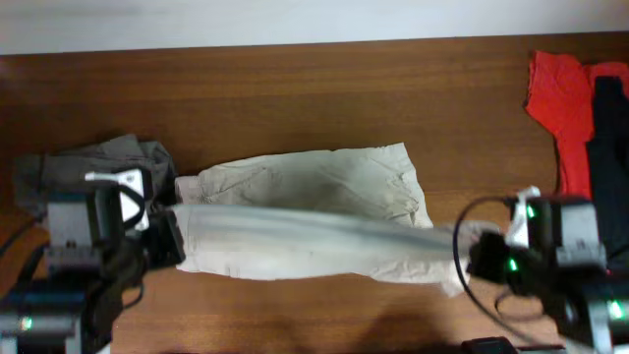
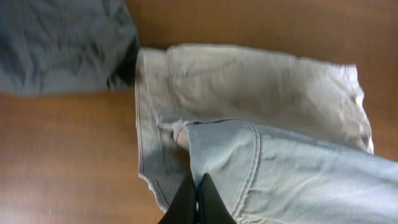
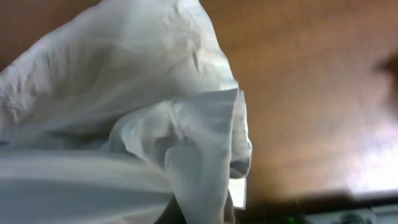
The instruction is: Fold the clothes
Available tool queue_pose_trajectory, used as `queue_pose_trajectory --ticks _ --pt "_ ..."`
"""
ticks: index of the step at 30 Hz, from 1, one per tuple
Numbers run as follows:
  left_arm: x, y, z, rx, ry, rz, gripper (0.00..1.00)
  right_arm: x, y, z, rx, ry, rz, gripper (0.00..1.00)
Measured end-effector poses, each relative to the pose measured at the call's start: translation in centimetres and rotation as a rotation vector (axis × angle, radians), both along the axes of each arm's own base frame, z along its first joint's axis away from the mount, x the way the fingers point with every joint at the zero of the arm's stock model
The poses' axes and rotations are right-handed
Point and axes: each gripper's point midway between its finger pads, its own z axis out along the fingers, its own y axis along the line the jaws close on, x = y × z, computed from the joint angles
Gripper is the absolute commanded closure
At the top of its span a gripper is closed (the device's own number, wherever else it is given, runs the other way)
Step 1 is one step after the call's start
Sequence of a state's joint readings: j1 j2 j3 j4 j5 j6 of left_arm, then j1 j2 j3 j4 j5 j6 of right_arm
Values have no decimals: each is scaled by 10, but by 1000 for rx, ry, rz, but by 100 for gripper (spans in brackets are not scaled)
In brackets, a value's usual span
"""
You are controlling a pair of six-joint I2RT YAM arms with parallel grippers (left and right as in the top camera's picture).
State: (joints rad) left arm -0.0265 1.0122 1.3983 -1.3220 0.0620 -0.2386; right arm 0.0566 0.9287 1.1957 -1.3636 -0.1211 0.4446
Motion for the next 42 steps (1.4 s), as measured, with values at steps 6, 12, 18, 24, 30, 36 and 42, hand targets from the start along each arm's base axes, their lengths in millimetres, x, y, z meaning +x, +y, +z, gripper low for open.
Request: queue_pose_trajectory --ticks 6,12,18,24,30,36,42 --pt "81 4 -24 28 5 20 100 87 6 -43 -4 66 2 96" --pt "169 5 -79 53 13 33 89 151 10 -108 -11 128 14 78" --pt "214 24 -137 147 57 74 13 166 -2 -152 -72 197 41 39" --pt "202 33 -135 211 120 64 20 146 -24 -147 -74 259 10 40" --pt "198 14 -96 159 34 -5 96 148 12 -111 32 138 143 76" --pt "197 -39 -112 125 61 -171 100 154 87 -105 163 86 297 89" --pt "189 -80 -177 156 229 -296 100 132 153 -138 209 209 403 93"
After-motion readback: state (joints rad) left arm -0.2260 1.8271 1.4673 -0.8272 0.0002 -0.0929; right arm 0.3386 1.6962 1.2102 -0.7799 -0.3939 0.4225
